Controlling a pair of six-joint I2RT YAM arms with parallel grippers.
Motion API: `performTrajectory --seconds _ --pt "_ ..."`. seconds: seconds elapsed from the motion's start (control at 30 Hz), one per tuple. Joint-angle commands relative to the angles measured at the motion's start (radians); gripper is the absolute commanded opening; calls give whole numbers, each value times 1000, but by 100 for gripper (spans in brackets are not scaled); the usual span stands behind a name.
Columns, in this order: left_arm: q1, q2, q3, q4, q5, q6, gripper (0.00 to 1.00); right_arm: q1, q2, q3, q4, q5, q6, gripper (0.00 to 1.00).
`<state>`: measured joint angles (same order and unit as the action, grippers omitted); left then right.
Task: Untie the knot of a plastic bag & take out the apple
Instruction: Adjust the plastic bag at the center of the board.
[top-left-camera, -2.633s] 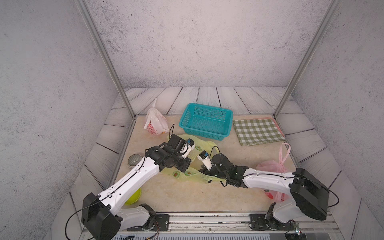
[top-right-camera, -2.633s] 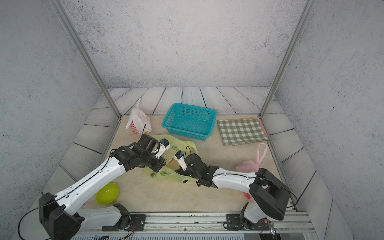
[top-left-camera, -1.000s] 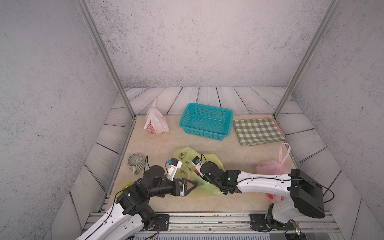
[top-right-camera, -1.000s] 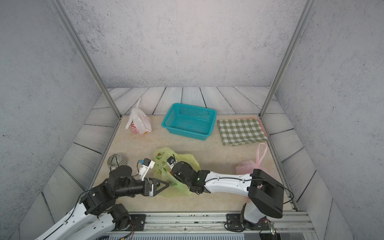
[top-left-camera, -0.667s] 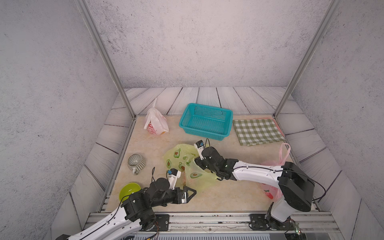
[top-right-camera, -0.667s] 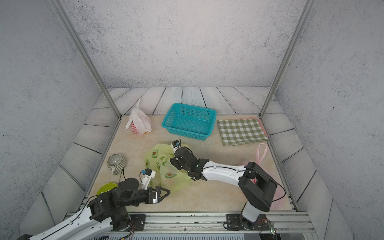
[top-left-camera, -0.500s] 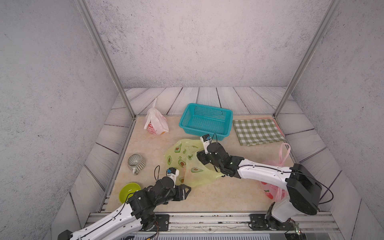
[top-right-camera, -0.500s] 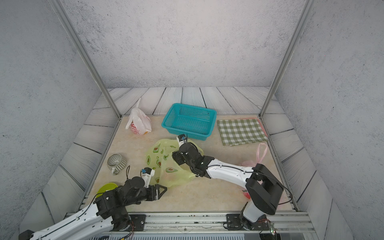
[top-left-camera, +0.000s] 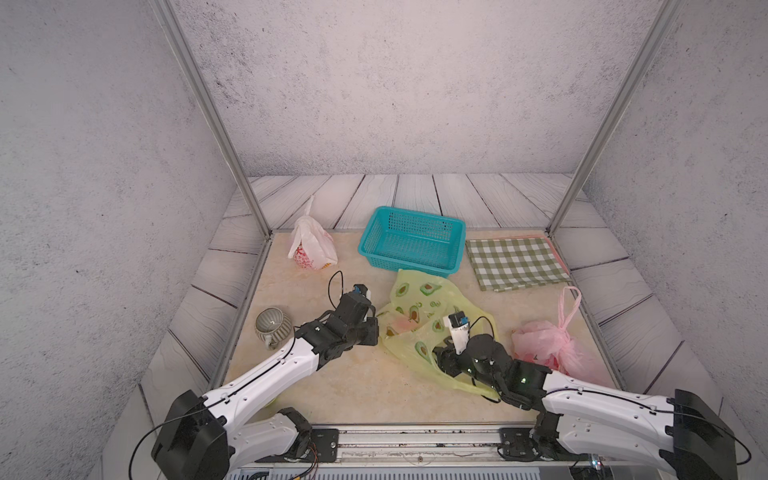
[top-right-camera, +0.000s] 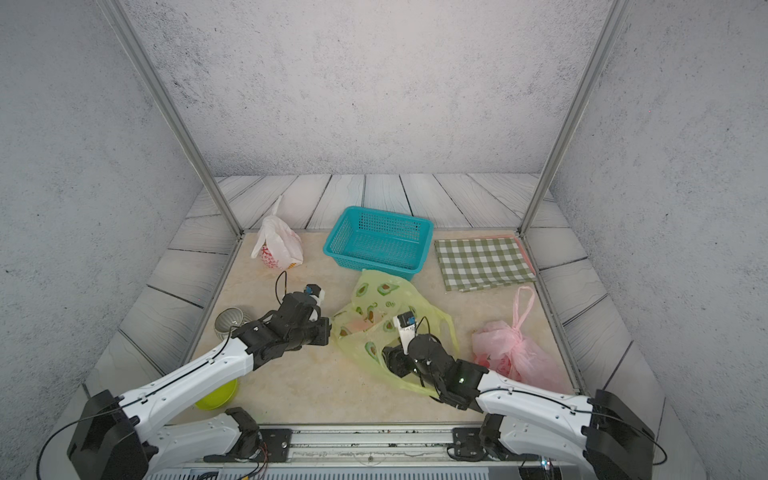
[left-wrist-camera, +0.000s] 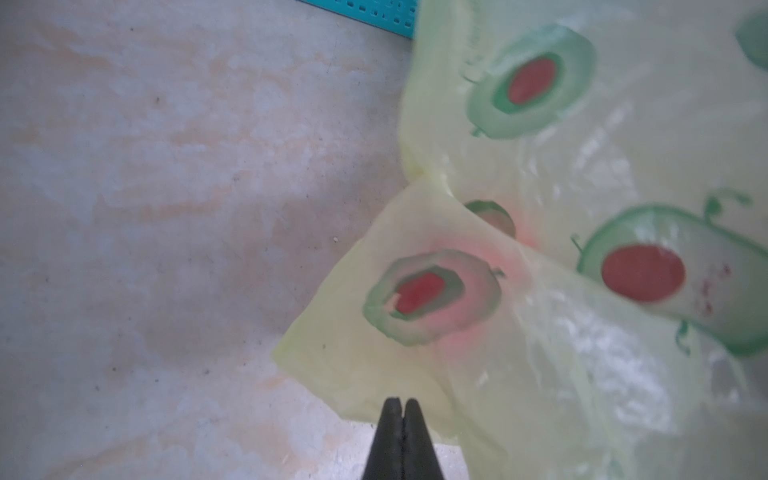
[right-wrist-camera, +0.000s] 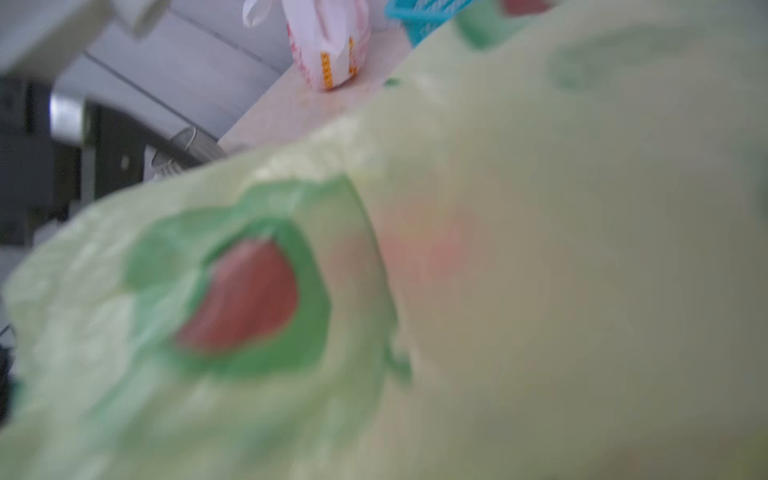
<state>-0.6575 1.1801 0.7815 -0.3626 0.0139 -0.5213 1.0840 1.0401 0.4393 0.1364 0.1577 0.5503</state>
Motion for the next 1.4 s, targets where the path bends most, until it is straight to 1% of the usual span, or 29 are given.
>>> performTrajectory --seconds 0.0,0.07,0.1,0.13,0.17,0.2,0.23,0.27,0.33,0.37,0.43,0.47,0.57,0.63,0.7,0.8,0.87,0.9,0.93,1.03,1.13,1.2,1.3,1.37 --pt "21 84 75 49 64 95 0 119 150 84 125 -27 41 73" --pt "23 136 117 54 125 97 0 159 263 188 120 -6 19 77" --pt "24 154 134 46 154 98 0 160 296 229 112 10 14 78" --pt "24 171 151 30 174 98 0 160 324 271 96 52 -4 79" --pt "24 174 161 15 187 94 1 160 339 314 59 120 -27 81" --pt "24 164 159 1 188 89 3 161 350 352 12 199 -43 84" --pt "24 136 146 -8 184 81 10 160 360 389 -32 307 -54 87" --pt "24 96 125 -14 177 70 19 159 368 411 -58 402 -62 91" --pt "24 4 73 -12 186 64 37 152 373 435 -76 555 -45 91" --pt "22 -45 43 -9 189 48 44 150 373 431 -60 612 -31 90" --pt "20 -130 -5 -7 183 23 49 149 372 421 -12 701 -8 87" --pt "18 -171 -19 -18 177 14 51 148 368 413 12 716 -4 87" --pt "19 -255 -36 -72 155 6 53 148 316 364 71 735 32 86" --pt "19 -284 -46 -81 164 2 53 149 270 320 115 754 35 83" --pt "18 -292 -66 -51 191 -16 53 148 224 276 179 755 -4 82" --pt "18 -272 -83 -6 221 -48 53 149 168 242 244 732 -87 82" --pt "17 -262 -79 5 244 -61 54 148 132 230 274 663 -134 84" --pt "15 -260 -77 10 254 -70 55 148 109 216 302 583 -176 84" --pt "11 -260 -76 16 255 -79 57 149 83 200 324 533 -193 84" --pt "0 -271 -79 17 245 -90 58 149 35 176 375 498 -228 84" --pt "-3 -285 -91 24 250 -99 58 149 55 177 457 502 -354 85" --pt "-5 -291 -99 26 251 -106 58 148 99 174 563 449 -470 86" --pt "-7 -304 -106 20 248 -107 58 148 159 185 689 393 -554 88" --pt "-8 -310 -110 19 249 -109 58 148 203 228 718 383 -607 89"
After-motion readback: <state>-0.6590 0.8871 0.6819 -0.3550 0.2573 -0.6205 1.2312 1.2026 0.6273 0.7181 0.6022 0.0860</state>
